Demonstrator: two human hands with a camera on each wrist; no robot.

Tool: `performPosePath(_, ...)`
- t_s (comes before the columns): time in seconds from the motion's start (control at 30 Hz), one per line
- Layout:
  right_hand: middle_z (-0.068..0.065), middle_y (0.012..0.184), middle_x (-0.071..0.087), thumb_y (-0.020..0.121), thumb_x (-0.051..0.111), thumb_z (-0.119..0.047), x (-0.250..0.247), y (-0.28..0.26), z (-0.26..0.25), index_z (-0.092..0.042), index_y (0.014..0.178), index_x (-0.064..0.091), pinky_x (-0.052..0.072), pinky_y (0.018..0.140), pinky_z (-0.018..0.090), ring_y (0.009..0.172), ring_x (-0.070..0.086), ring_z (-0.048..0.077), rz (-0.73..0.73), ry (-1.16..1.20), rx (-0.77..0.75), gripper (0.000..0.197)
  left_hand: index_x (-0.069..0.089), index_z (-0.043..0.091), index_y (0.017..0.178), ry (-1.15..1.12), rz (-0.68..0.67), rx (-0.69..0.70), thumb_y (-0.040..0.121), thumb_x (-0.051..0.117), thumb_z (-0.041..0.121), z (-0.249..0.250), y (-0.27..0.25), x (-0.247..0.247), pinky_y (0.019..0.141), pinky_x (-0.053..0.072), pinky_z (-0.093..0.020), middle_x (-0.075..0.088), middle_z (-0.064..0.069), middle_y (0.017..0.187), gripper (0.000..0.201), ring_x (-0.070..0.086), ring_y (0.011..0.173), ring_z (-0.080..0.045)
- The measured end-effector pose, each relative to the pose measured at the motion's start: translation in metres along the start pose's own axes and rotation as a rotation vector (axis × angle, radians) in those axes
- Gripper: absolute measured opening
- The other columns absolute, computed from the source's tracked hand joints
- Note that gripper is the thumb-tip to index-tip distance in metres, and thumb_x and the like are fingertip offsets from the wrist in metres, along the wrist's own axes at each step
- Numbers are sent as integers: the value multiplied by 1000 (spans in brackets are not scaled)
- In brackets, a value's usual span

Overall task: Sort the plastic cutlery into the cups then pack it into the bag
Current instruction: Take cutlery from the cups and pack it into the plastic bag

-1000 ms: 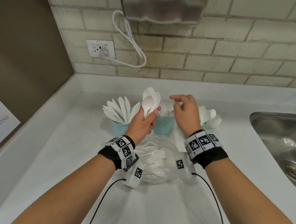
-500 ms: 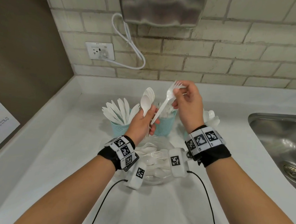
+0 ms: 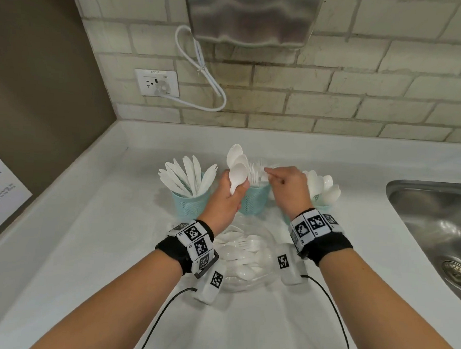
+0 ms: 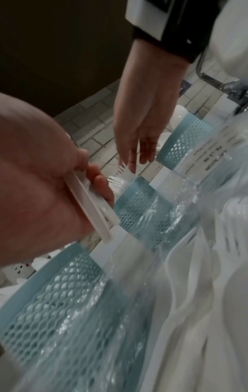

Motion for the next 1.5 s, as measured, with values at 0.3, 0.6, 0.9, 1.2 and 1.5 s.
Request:
performPosePath(0.3,2,104,48,77,72,-40,-25,-28,-34,-20,105,59,40,75,9,90,52,11,-67,326,-100,37,39,12,128,177,-109,137,88,51,13,3,8,38,100,44,-36,49,-13,122,41,51,114,-21)
performPosePath(0.6,2,76,55,87,61,-40,-78,-10,6,-6,89,53,38,56,10,64,51,12,136,153,19,36,51,15,111,436,-317,76,89,62,32,25,19,95,88,48,-34,54,-6,113,29,56,104,-22)
performPosePath(0.9,14,77,57,86,60,-28,-107,8,41,-9,92,46,42,33,21,59,58,33,432,227,181,25,57,20,116,865,-267,194,88,60,43,14,12,103,90,40,-30,36,-1,119,35,34,119,-16)
performPosePath(1.2,7,98,62,75,72,-35,-73,-8,58,-8,110,57,50,74,33,90,61,23,93,-115,144,46,62,26,108,813,-209,136,89,57,43,14,15,104,88,46,-33,41,3,124,26,39,122,-13)
performPosePath(1.5,0,102,53,85,63,-24,-61,-42,15,-15,100,60,37,75,14,89,54,9,216,42,-32,17,61,36,105,763,-327,132,91,55,41,19,-9,42,88,47,-31,58,17,105,16,54,101,-6)
Point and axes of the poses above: each hand's wrist, its own y-axis towards the middle knuckle, its own x-axis out of the palm, z = x × y, the point moved 1 cm from there along y, towards the middle knuckle
